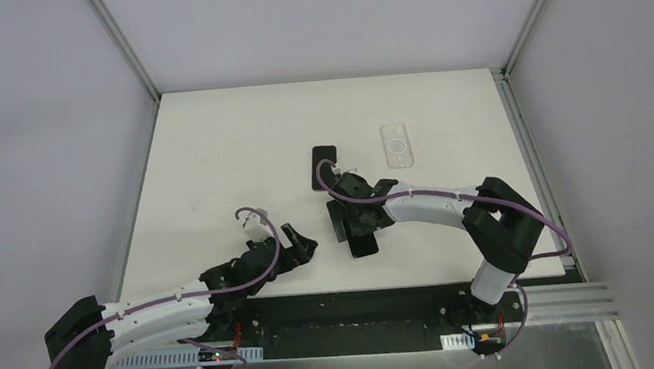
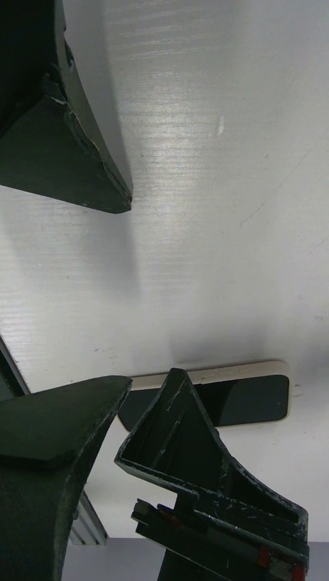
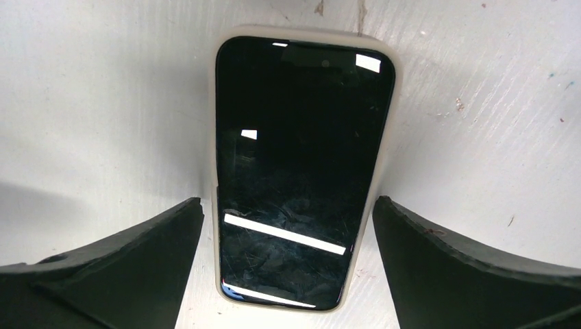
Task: Take the phone out of the phone case
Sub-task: Pick up the phone at the center of the board.
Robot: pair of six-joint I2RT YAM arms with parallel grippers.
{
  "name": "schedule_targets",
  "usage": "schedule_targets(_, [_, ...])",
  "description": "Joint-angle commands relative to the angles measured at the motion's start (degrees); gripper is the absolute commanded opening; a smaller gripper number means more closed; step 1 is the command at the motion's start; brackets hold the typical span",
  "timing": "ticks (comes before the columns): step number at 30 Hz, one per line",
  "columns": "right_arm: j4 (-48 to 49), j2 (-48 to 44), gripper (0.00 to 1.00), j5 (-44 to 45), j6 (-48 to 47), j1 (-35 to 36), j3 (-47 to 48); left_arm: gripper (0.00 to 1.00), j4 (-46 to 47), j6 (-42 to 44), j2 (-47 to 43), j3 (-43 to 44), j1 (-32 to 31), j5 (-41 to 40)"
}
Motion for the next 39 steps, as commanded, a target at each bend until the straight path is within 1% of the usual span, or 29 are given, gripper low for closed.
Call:
schedule_targets(1, [-3.44,0.42,0.96,-3.56,0.69,0.56,-1.21,0.93,-1.79,-0.47,1.3,1.34,-0.21,1.13])
schedule_targets(3, [-4.16,1.01,0.93,-3.3,0.6,0.75,-0.77,0.93,-1.79,-0.51,1.45,1.35,-0.13,1.26])
schedule_targets(11, [-5.99,2.41,0.84,-1.21,1.24,1.46,-0.12,0.93,-1.79,-0.86,1.58,1.28,-0.09,1.14])
schedule_targets(18, [-6.14,2.51,0.67,0.28,2.09,1.81,-0.16,0.92,-1.79,-0.92,1.72,1.3,-0.14,1.33])
schedule_targets(20, [-5.96,2.34,0.59,0.37,2.17,1.89,-0.24,0.92,-1.8,-0.95,1.63,1.26,-0.13,1.24])
schedule_targets(22, [-5.8,2.04,0.47,0.42,2.18,1.93,-0.25,0.92,-1.8,-0.99,1.62,1.26,-0.11,1.27])
schedule_targets(26, [-6.05,1.76,0.22,0.83,2.24,2.07,-0.08,0.92,-1.79,-1.1,1.63,1.19,-0.16,1.22])
schedule_targets(29, [-5.98,1.42,0.0,1.19,2.5,2.09,-0.07,0.91,-1.84,-1.12,1.54,1.17,-0.09,1.16])
schedule_targets(32, [-6.24,0.08,0.0,1.99,2.83,2.05,0.07,0.91,-1.79,-1.04,1.14,1.17,-0.14,0.93])
schedule_targets(39, [-8.06,-8.11,0.0,4.47,2.15,2.87,0.24,0.99,-1.8,-1.62,-3.09,0.5,-0.06,-1.65])
